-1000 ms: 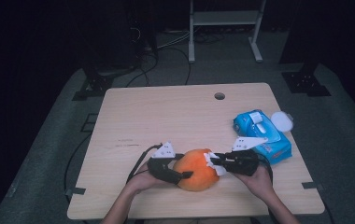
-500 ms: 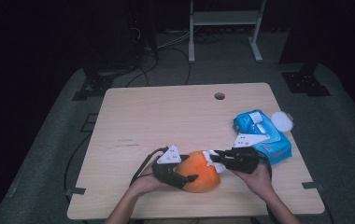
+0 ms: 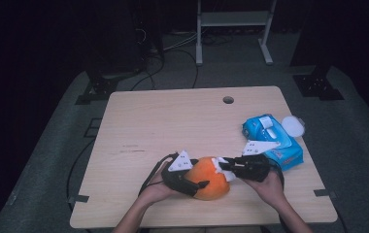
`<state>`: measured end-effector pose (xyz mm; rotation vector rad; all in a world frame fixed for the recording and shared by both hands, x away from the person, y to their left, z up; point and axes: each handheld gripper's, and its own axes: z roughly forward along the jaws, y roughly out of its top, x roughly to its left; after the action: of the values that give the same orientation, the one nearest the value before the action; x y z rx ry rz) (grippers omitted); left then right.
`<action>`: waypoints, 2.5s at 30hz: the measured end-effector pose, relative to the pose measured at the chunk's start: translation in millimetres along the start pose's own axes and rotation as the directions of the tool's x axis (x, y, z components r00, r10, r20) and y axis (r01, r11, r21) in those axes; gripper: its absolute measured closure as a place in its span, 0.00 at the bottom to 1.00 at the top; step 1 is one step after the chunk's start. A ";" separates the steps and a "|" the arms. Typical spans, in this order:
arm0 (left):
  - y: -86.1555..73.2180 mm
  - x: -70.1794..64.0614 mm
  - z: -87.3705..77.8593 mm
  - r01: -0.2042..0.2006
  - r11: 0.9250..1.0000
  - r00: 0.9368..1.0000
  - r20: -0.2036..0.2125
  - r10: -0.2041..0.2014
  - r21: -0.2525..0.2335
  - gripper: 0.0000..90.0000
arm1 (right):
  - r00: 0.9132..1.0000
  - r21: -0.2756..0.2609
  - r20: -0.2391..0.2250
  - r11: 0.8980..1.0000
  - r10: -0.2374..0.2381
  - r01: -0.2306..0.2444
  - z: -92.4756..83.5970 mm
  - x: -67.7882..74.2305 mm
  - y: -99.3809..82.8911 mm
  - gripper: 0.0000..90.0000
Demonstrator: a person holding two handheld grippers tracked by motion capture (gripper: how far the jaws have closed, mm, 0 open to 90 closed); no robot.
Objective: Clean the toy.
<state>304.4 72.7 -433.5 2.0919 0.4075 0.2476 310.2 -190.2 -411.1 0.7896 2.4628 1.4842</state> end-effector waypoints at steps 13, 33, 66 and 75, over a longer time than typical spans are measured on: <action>-12.6 15.9 1.1 0.142 0.989 0.989 0.052 -0.140 -0.036 0.15 | 1.000 0.026 0.001 1.000 0.003 -0.003 -0.4 -8.9 -5.9 0.85; -12.3 25.6 -2.0 0.235 0.970 0.972 0.007 -0.235 -0.064 0.15 | 0.997 0.021 0.067 0.999 -0.044 0.043 4.7 -8.6 -4.3 0.85; 8.8 10.7 -9.1 0.124 0.991 0.989 -0.073 -0.127 -0.054 0.17 | 0.993 -0.005 0.053 0.995 -0.102 0.103 -1.3 5.7 2.6 0.85; 16.7 -6.1 -8.2 -0.002 0.999 0.996 -0.086 -0.001 -0.036 0.28 | 0.993 -0.044 0.009 0.992 -0.118 0.118 1.0 19.5 13.3 0.85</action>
<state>299.2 68.6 -415.1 2.0513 0.4504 0.3433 298.7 -174.5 -397.6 0.6282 2.4169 1.4863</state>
